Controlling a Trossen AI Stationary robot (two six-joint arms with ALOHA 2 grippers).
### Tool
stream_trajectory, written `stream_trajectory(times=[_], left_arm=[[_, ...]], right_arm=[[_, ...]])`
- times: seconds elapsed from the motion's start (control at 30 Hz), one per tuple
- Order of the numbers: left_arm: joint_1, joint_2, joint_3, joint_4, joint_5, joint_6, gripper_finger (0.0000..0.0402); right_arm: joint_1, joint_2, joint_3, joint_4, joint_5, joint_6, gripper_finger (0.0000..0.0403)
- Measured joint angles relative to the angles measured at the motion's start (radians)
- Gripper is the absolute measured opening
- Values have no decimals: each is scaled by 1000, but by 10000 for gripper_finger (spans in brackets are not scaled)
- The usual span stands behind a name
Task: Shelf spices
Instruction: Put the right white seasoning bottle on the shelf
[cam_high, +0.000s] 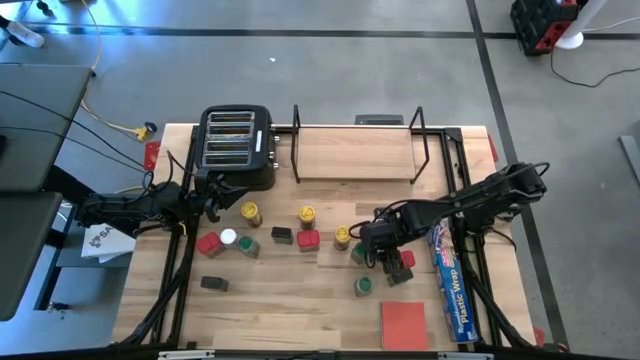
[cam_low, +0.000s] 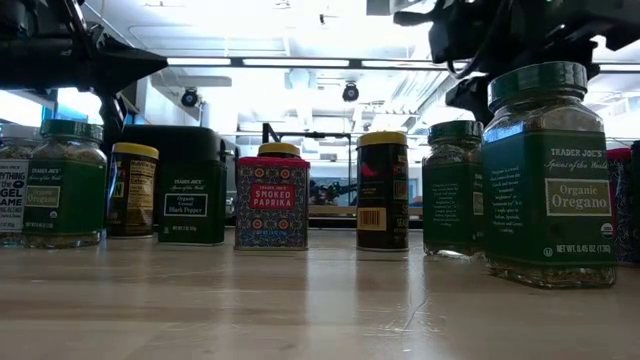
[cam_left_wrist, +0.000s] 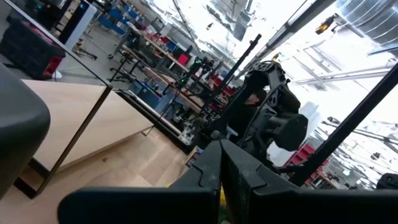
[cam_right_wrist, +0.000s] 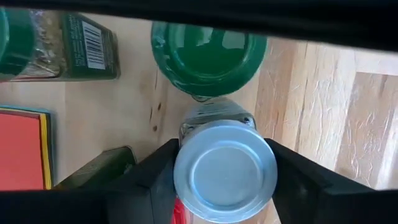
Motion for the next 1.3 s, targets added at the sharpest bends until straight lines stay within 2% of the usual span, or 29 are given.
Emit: stream_trajectory(times=[0.1,0.2,0.3,0.4,0.57,0.63,0.73,0.8,1.0,1.3], left_arm=[[0,0,0,0,0,0,1],[0,0,0,1,0,9,1],[0,0,0,5,0,17,1],[0,0,0,10,-7,21,1],[0,0,0,9,-12,60,1],[0,0,0,9,-12,75,1],[0,0,0,9,-12,80,1],[0,0,0,9,-12,82,1],[0,0,0,8,-12,88,1],[0,0,0,8,-12,88,1]], right_arm=[[-32,2,51,-114,6,-11,191],[-98,-8,170,-271,94,-92,191],[-219,-16,322,-416,177,-237,191],[-404,-17,447,-485,217,-411,191],[-806,11,516,-451,61,-708,191],[-934,45,513,-443,44,-798,191],[-1064,97,511,-383,-16,-805,191],[-1116,122,511,-330,-77,-826,191],[-1191,197,511,-283,-81,-929,191],[-1234,223,511,-287,-100,-1078,191]])
